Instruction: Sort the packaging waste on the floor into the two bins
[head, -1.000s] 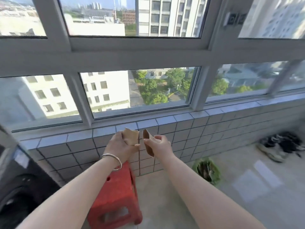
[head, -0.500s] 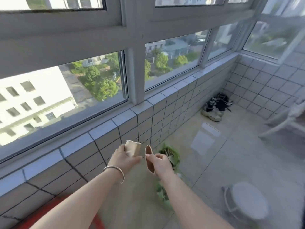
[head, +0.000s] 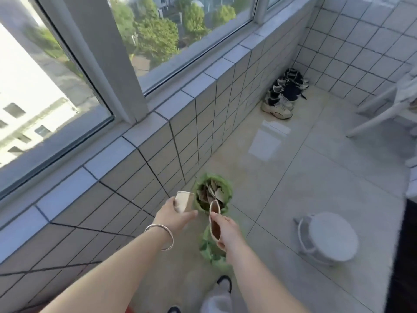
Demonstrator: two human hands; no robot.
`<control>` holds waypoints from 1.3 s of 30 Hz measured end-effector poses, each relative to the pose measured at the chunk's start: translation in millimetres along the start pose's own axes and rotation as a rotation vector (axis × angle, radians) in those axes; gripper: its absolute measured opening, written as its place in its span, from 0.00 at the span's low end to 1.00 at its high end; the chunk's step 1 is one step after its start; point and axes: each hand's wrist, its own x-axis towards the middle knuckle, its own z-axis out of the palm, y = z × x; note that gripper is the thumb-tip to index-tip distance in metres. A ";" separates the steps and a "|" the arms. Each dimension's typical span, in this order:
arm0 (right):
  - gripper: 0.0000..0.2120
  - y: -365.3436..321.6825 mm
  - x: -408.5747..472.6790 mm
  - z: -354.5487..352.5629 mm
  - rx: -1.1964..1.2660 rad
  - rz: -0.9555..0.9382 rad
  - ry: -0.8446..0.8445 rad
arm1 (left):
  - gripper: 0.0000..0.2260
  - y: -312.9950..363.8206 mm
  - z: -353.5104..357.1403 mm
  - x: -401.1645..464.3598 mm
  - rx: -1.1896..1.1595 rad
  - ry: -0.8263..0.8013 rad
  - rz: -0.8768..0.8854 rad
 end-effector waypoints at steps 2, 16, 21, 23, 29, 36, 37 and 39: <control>0.09 -9.7 35.1 -8.3 0.002 0.031 -0.021 | 0.35 5.2 20.5 27.6 -0.034 -0.037 -0.036; 0.19 44.8 329.1 -8.8 0.109 0.206 0.057 | 0.21 -52.8 181.4 285.8 -0.162 -0.211 -0.185; 0.17 69.4 424.6 -8.0 0.102 0.211 0.106 | 0.09 -98.5 239.3 370.0 -0.172 -0.257 -0.235; 0.14 73.0 456.2 -6.1 0.123 0.201 0.101 | 0.09 -109.0 256.5 396.7 -0.210 -0.293 -0.247; 0.29 85.3 514.5 0.2 0.111 0.161 0.118 | 0.16 -128.1 289.3 444.5 -0.050 -0.358 -0.144; 0.31 90.2 505.4 9.1 0.070 0.101 0.102 | 0.25 -133.3 282.1 448.8 0.242 -0.308 -0.100; 0.34 87.4 500.9 9.1 0.078 0.077 0.108 | 0.26 -129.3 278.9 446.7 0.249 -0.304 -0.099; 0.39 82.6 493.1 6.8 0.053 0.038 0.114 | 0.28 -124.0 275.6 441.4 0.275 -0.280 -0.103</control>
